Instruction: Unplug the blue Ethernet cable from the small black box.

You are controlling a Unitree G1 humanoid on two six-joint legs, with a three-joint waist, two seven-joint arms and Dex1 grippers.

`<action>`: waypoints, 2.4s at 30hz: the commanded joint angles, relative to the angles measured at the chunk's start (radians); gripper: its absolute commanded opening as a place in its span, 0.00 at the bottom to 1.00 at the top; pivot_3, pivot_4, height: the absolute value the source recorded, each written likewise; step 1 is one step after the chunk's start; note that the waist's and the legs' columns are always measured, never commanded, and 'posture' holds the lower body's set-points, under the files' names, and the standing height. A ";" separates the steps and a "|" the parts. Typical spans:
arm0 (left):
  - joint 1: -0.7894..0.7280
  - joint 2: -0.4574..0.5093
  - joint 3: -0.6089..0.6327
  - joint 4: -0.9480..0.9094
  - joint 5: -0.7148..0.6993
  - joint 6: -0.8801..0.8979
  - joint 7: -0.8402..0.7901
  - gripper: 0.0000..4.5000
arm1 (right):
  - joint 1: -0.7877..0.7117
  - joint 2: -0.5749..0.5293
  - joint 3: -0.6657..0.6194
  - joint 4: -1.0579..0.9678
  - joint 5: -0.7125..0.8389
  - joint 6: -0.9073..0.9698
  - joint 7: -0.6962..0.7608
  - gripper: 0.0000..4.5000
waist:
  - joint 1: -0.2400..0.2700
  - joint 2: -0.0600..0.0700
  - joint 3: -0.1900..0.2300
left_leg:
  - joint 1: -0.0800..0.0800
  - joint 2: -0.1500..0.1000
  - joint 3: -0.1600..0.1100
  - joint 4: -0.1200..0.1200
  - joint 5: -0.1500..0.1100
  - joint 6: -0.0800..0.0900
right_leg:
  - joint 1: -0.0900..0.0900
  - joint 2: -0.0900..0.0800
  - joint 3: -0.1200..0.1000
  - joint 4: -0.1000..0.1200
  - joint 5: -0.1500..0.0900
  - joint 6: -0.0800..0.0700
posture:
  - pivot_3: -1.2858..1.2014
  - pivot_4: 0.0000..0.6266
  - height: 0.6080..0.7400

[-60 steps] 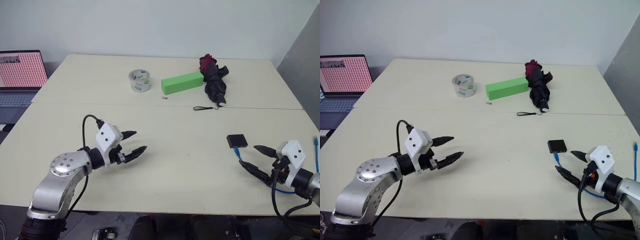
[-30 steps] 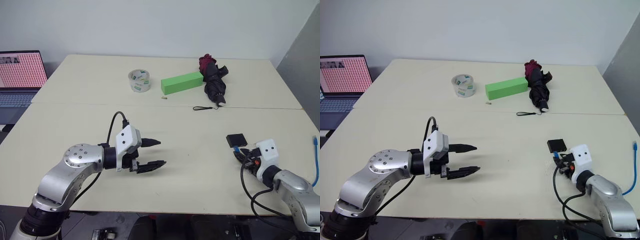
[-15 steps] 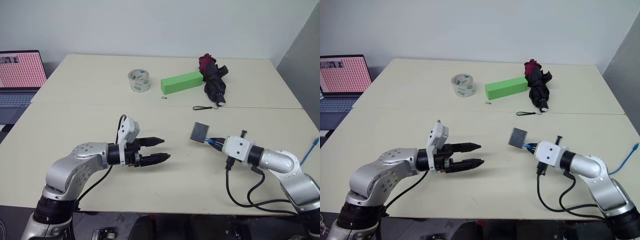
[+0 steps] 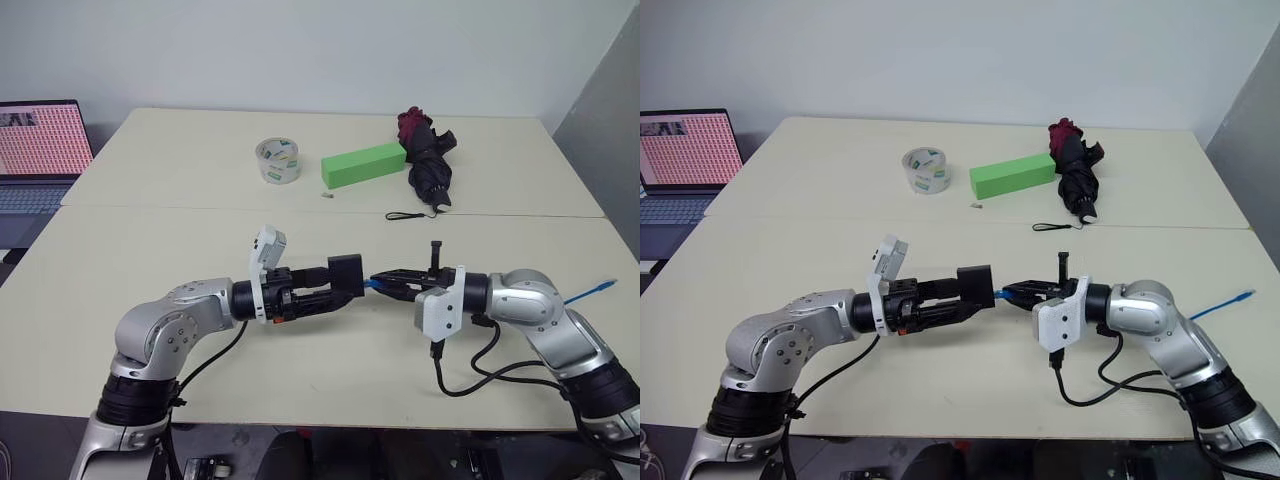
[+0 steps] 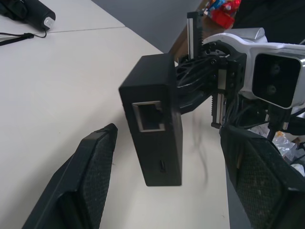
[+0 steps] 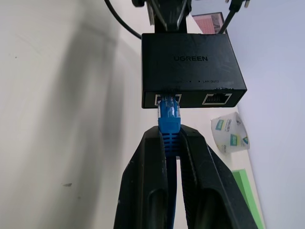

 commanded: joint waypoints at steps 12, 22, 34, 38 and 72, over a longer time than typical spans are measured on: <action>-0.012 0.000 0.022 0.017 -0.034 0.002 -0.015 0.18 | -0.029 0.016 -0.002 -0.027 -0.011 -0.049 0.012 0.02 | -0.001 0.000 0.000 | 0.000 0.000 0.000 0.000 0.000 0.000 | 0.000 0.000 0.000 0.000 0.000 0.000 | 0.52 0.24 1.00; -0.015 0.033 -0.001 0.003 -0.020 -0.015 -0.093 0.18 | 0.024 -0.080 -0.100 -0.299 0.439 0.595 0.171 0.59 | 0.001 0.000 0.000 | 0.000 0.000 -0.001 0.000 0.000 0.000 | 0.000 0.000 -0.001 0.000 0.000 0.000 | 0.52 0.24 1.00; -0.036 0.073 -0.011 -0.052 -0.060 0.001 -0.188 0.18 | 0.006 -0.006 -0.232 -0.369 1.037 1.261 -0.013 0.60 | 0.000 -0.001 0.000 | -0.001 0.000 -0.002 0.000 0.000 0.000 | 0.000 -0.001 -0.001 -0.001 0.000 0.000 | 0.52 0.24 1.00; -0.039 0.080 -0.009 -0.061 -0.066 0.006 -0.191 0.18 | 0.000 0.011 -0.221 -0.342 1.039 1.290 -0.004 0.60 | 0.000 0.000 0.000 | -0.001 0.000 -0.002 0.000 0.000 0.000 | 0.000 0.000 -0.001 -0.001 0.000 0.000 | 0.52 0.24 1.00; 0.005 0.174 -0.079 -0.132 0.011 -0.084 -0.293 0.18 | -0.083 0.001 -0.199 -0.232 0.978 1.355 0.157 0.02 | -0.001 0.000 0.000 | -0.001 0.000 -0.002 -0.001 0.000 0.000 | 0.000 0.000 -0.001 -0.002 0.000 0.000 | 0.52 0.24 1.00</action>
